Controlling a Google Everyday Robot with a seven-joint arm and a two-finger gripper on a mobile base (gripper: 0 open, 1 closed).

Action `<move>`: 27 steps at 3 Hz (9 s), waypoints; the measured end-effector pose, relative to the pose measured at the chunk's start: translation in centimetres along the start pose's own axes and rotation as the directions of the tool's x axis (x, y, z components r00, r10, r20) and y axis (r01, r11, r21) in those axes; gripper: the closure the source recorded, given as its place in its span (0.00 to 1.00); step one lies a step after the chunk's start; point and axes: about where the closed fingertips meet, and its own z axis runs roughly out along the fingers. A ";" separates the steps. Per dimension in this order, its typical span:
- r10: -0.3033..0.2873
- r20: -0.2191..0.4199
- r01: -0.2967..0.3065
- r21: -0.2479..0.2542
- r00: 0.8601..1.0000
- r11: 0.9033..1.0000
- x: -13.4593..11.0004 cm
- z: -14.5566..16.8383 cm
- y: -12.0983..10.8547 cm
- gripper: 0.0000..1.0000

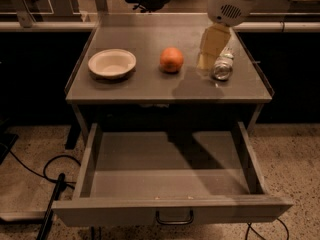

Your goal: Place orange into top drawer

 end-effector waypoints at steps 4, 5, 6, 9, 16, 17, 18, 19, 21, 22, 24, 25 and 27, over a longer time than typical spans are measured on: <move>-0.047 0.060 0.050 -0.050 0.997 0.997 -5.2 5.1 -4.0 0.00; -0.035 0.097 0.043 -0.074 0.995 0.996 -6.0 8.0 -5.2 0.00; -0.020 0.128 0.032 -0.094 0.992 0.995 -6.4 10.5 -6.5 0.00; 0.040 0.147 -0.012 -0.184 0.988 0.983 -6.1 16.2 -6.6 0.00; 0.048 0.143 -0.014 -0.229 0.989 0.973 -6.3 18.5 -6.1 1.00; 0.046 0.144 -0.012 -0.230 0.988 0.973 -6.3 18.6 -6.0 1.00; 0.080 0.154 -0.041 -0.242 0.985 0.969 -6.1 18.0 -5.0 1.00; 0.136 0.178 -0.091 -0.240 0.975 0.967 -5.7 16.6 -3.5 1.00; 0.166 0.237 -0.103 -0.259 0.957 0.960 -4.1 13.6 2.1 1.00; 0.167 0.237 -0.103 -0.259 0.957 0.960 -4.1 13.6 2.1 1.00; 0.382 0.249 -0.282 -0.358 0.890 0.890 -0.2 9.9 9.5 1.00; 0.418 0.267 -0.294 -0.401 0.868 0.868 0.5 8.4 13.0 1.00; 0.514 0.268 -0.357 -0.467 0.814 0.809 1.7 9.3 14.9 1.00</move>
Offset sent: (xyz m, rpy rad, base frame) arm 0.0750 0.0625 -0.0064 -0.0002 0.0285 0.1065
